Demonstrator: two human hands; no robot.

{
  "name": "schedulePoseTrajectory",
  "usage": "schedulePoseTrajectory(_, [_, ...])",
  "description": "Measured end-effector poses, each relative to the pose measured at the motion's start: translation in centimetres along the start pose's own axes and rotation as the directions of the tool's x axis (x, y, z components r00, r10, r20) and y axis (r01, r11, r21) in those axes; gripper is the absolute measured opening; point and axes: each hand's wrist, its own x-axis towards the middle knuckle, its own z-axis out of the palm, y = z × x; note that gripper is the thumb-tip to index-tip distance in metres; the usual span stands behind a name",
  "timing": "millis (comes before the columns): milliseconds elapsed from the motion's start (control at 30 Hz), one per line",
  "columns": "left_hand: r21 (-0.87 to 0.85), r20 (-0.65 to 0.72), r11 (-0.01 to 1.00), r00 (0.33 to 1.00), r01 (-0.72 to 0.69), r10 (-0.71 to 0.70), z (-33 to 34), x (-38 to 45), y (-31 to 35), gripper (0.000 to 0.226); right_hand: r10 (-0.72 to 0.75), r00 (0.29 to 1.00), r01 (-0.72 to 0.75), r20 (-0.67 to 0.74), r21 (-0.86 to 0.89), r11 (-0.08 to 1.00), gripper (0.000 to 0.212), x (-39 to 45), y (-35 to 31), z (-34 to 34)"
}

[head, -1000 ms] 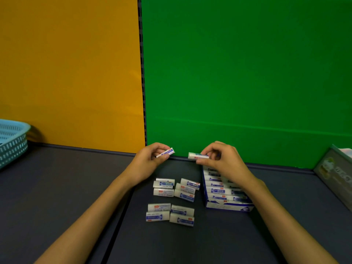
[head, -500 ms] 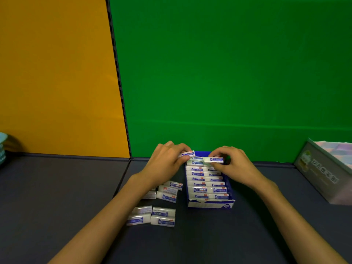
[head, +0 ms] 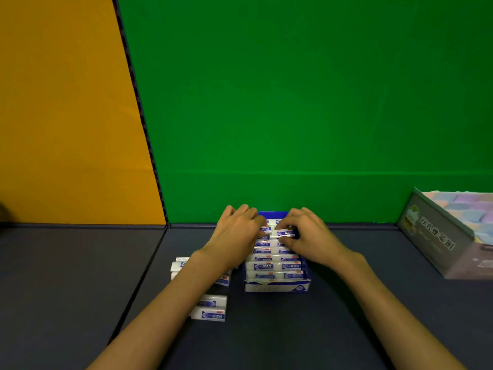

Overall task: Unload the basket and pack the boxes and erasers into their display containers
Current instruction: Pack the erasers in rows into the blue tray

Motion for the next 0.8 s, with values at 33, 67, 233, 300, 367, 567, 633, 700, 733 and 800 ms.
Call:
schedulePoseTrajectory(33, [0.01,0.006,1.0,1.0,-0.003,0.003,0.0,0.0,0.13,0.03,-0.003,1.0,0.003,-0.001,-0.003,1.0,0.026,-0.03,0.09,0.04])
schedulePoseTrajectory(67, [0.022,0.015,1.0,1.0,-0.006,0.005,0.03,-0.02,0.26,0.029,-0.005,1.0,0.005,-0.002,-0.005,1.0,0.026,-0.03,0.16,0.09])
schedulePoseTrajectory(233, [0.123,0.066,0.992,0.998,-0.009,0.001,0.29,-0.07,0.29,0.026,0.008,1.0,-0.008,-0.01,-0.002,1.0,0.029,-0.06,0.17,0.1])
schedulePoseTrajectory(300, [0.137,0.084,0.991,0.996,-0.011,0.0,0.41,0.01,0.35,0.026,0.022,1.0,-0.022,-0.011,-0.001,1.0,0.031,-0.1,0.27,0.2])
schedulePoseTrajectory(367, [0.123,0.096,0.992,0.995,-0.01,-0.001,0.42,0.16,0.48,0.023,0.034,0.999,-0.034,-0.005,-0.001,0.999,0.031,-0.09,0.29,0.28])
schedulePoseTrajectory(567, [0.059,0.094,0.998,0.995,0.026,-0.031,0.5,0.51,0.45,0.024,0.022,1.0,-0.022,-0.005,-0.01,1.0,0.029,-0.07,0.08,0.3])
schedulePoseTrajectory(633, [0.03,0.1,0.999,0.994,0.033,-0.036,0.52,0.54,0.4,0.025,0.023,1.0,-0.023,-0.004,-0.008,1.0,0.029,-0.1,0.04,0.26])
schedulePoseTrajectory(700, [0.011,0.098,0.999,0.995,0.035,-0.036,0.58,0.56,0.32,0.026,0.024,1.0,-0.025,-0.003,-0.009,1.0,0.029,-0.13,0.02,0.22])
schedulePoseTrajectory(733, [0.005,0.095,0.999,0.995,0.036,-0.036,0.62,0.53,0.28,0.026,0.026,1.0,-0.026,-0.003,-0.01,1.0,0.029,-0.14,-0.01,0.2])
schedulePoseTrajectory(800, [-0.002,0.089,0.999,0.995,0.042,-0.042,0.66,0.47,0.2,0.025,0.031,1.0,-0.031,-0.003,-0.015,0.999,0.029,-0.11,-0.09,0.19])
